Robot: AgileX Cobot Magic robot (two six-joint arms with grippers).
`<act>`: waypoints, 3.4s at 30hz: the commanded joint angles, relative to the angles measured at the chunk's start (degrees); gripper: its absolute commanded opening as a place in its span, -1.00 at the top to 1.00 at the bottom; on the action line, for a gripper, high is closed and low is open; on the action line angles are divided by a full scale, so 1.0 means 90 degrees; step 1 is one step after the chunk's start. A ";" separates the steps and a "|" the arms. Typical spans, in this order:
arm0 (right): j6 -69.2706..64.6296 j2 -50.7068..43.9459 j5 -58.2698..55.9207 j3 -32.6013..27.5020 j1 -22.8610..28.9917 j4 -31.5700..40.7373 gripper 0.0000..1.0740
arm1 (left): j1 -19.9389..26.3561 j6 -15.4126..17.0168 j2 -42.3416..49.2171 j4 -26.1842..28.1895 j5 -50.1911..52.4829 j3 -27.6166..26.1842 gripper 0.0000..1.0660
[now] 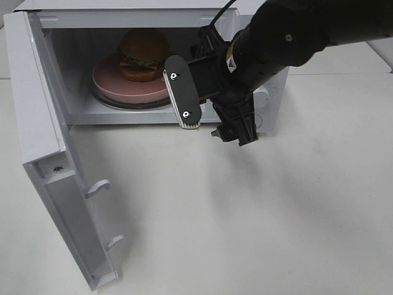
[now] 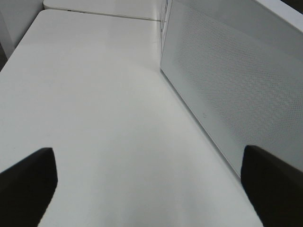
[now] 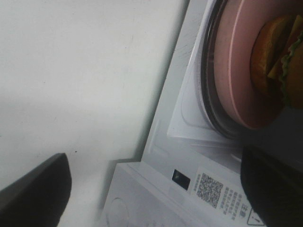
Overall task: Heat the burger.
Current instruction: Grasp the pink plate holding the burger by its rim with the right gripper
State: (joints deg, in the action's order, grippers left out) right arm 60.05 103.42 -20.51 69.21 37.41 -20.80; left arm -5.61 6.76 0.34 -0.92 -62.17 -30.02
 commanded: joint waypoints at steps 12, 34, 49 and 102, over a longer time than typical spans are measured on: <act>-0.0083 0.1114 0.0083 0.1089 0.0159 -0.0013 -0.65 | 0.0013 0.0019 0.0108 0.0025 0.0083 0.0019 -0.83; -0.0369 0.2566 -0.0255 0.2604 0.0140 -0.0013 -0.58 | 0.0013 0.0019 0.0108 0.0025 0.0083 0.0019 -0.83; -0.0681 0.3431 -0.0567 0.3782 0.0140 0.0006 -0.53 | 0.0013 0.0019 0.0108 0.0025 0.0083 0.0019 -0.83; -0.1171 0.4170 -0.0624 0.4756 0.0159 0.0223 0.73 | 0.0013 0.0019 0.0108 0.0025 0.0083 0.0019 -0.83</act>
State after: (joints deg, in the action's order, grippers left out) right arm 49.73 140.60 -25.15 111.78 39.08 -18.85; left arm -5.61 6.76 0.34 -0.92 -62.17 -30.02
